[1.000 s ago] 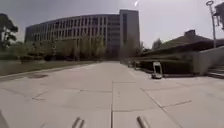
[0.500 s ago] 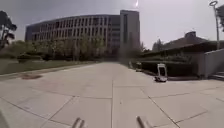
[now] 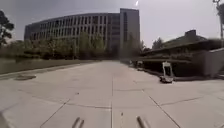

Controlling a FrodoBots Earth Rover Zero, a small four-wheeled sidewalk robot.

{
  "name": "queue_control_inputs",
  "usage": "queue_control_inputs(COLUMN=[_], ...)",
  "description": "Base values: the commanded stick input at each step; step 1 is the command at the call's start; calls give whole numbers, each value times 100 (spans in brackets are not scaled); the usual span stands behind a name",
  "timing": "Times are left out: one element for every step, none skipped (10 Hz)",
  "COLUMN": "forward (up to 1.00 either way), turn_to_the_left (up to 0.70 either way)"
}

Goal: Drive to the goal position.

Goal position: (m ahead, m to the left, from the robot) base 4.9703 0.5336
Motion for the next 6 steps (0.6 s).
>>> queue_control_inputs(forward=[70, 70, 70, 70, 70, 70], turn_to_the_left=[1, 1, 1, 1, 1, 1])
